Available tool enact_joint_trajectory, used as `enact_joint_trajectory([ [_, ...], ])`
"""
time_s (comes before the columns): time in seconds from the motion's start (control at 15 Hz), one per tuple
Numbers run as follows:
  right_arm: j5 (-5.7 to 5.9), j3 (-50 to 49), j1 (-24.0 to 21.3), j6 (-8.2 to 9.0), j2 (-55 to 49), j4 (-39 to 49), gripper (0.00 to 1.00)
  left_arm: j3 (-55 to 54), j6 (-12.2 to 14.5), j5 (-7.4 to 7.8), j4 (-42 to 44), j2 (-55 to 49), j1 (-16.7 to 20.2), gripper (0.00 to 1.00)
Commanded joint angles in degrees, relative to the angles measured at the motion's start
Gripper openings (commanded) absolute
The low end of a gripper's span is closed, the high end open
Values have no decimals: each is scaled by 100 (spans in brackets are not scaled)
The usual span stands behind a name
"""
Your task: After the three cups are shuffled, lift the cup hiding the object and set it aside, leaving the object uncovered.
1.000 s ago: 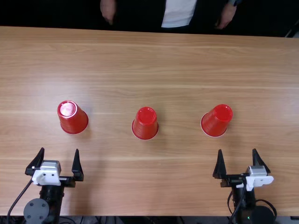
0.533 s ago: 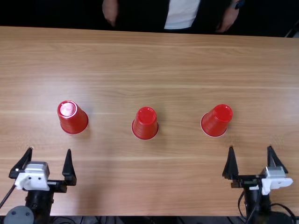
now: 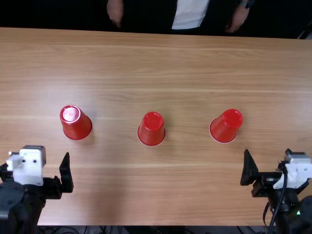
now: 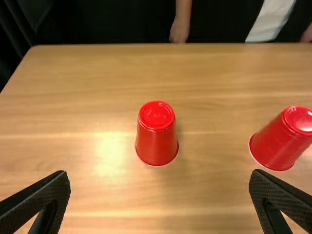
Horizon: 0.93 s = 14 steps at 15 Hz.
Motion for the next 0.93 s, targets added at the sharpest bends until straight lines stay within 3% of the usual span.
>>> enact_joint_trajectory([
  [0.0,-26,577,-86,12,302,-248,100,738,69,-82,-376,536,126,100],
  [0.4,-37,2150,-51,23,1577,-1925,100,2892,69,-82,-2728,2118,126,100],
  [0.6,-37,2756,-34,2,2262,-2779,100,3226,47,-82,-3276,2540,126,100],
  [0.87,-37,2774,-34,2,2755,-3423,100,3243,47,-82,-3666,3041,126,100],
])
